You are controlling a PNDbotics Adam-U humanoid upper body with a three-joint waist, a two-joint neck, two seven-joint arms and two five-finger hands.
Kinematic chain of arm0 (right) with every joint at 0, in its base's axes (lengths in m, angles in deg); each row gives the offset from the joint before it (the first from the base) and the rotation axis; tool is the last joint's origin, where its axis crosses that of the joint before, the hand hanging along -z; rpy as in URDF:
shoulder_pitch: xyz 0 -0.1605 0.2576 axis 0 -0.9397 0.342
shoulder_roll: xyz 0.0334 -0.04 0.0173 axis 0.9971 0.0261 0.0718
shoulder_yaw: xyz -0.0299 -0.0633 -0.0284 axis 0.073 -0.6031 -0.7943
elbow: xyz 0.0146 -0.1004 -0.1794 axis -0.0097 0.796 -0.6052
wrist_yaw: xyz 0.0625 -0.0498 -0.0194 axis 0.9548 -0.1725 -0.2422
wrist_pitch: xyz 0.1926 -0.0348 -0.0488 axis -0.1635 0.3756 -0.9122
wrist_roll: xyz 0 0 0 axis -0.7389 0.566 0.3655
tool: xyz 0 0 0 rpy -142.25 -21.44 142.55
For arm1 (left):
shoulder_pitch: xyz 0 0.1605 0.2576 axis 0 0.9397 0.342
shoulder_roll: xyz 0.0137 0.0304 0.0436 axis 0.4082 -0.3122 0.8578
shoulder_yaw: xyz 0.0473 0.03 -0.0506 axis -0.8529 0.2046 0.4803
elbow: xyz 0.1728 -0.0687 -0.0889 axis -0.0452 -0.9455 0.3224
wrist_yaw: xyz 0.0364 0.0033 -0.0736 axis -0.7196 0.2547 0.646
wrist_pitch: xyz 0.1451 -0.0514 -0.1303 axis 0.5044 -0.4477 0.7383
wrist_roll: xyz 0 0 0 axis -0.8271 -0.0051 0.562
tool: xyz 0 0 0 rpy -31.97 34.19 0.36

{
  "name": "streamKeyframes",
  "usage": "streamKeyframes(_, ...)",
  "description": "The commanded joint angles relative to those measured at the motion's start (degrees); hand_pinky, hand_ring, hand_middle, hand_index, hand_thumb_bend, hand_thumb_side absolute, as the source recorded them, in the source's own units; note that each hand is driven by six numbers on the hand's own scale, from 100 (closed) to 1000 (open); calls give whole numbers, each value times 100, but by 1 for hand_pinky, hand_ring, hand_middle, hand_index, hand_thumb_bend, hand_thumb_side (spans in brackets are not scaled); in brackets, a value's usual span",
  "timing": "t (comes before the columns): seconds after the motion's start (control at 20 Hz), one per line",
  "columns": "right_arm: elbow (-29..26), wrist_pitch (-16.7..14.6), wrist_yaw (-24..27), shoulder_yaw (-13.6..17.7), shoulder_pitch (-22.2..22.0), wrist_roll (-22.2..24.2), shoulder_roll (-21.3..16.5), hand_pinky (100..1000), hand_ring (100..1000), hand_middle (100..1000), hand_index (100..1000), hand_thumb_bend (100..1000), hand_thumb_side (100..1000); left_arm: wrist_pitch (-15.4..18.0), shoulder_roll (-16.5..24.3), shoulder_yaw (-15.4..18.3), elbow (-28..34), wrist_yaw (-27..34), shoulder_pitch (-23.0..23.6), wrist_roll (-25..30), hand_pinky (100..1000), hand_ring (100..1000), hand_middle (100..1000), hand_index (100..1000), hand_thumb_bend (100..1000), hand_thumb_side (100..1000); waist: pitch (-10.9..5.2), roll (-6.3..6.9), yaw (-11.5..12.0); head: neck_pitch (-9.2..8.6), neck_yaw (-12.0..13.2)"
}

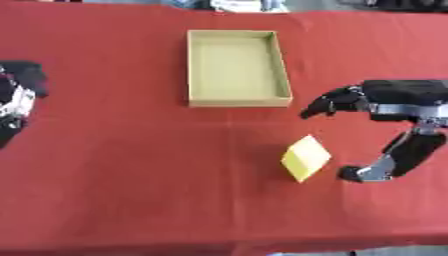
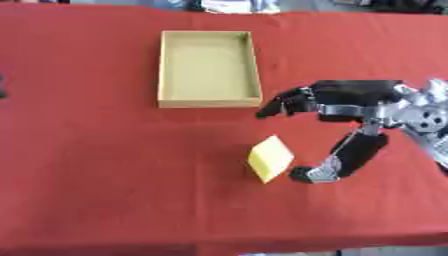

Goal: Pick up objects on the table and place them in the box.

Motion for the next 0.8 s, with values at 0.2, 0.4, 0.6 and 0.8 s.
streamKeyframes(0.2,279,-42,-76,-69,172,63,-23,781,886,868,970,380,363,11,136,21,42,13,-61,13,657,541,582,716,203,639,-92,17,15,30,-33)
streamKeyframes(0.4,524,-102,-139,-157,256,16,65,776,880,863,964,377,358,12,130,17,42,15,-66,19,657,542,582,716,203,639,-84,25,26,30,-41)
streamKeyframes(0.6,659,-199,-257,-237,330,9,129,779,880,864,963,376,357,13,129,17,40,15,-68,18,657,542,582,716,202,639,-74,28,37,30,-50)
streamKeyframes(0.8,777,-277,-372,-321,401,38,204,780,881,863,961,376,356,14,125,11,39,14,-76,26,657,543,582,716,202,639,-63,28,42,30,-56)
